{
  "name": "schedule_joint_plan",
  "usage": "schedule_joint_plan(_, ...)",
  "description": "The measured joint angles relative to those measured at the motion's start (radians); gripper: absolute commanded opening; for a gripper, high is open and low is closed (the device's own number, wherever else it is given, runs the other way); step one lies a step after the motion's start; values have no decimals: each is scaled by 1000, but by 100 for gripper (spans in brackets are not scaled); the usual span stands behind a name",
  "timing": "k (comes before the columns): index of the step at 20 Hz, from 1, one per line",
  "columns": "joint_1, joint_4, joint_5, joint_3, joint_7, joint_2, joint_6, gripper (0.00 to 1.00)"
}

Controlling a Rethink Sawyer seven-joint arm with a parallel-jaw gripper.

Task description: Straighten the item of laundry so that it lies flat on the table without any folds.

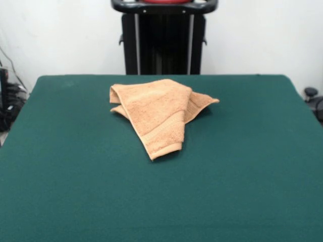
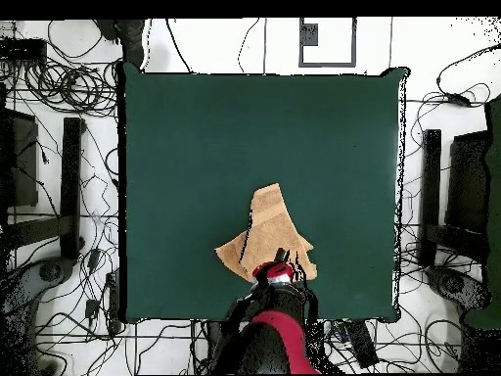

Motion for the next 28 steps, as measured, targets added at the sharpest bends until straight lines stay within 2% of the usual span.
schedule_joint_plan(4, -48, 57, 5, 71, 11, 15, -80, 100)
schedule_joint_plan(13, -56, 163, 21, 186, 132, 74, -202, 100)
schedule_joint_plan(16, -47, 179, 23, 194, 165, 80, -200, 100)
schedule_joint_plan(19, 2, 177, 25, 160, 170, 65, -163, 100)
schedule_joint_plan(20, 48, 173, 23, 122, 170, 35, -102, 100)
schedule_joint_plan(23, 72, 171, 29, 110, 170, 1, -39, 100)
schedule_joint_plan(28, 87, 171, 70, 139, 179, 39, -78, 100)
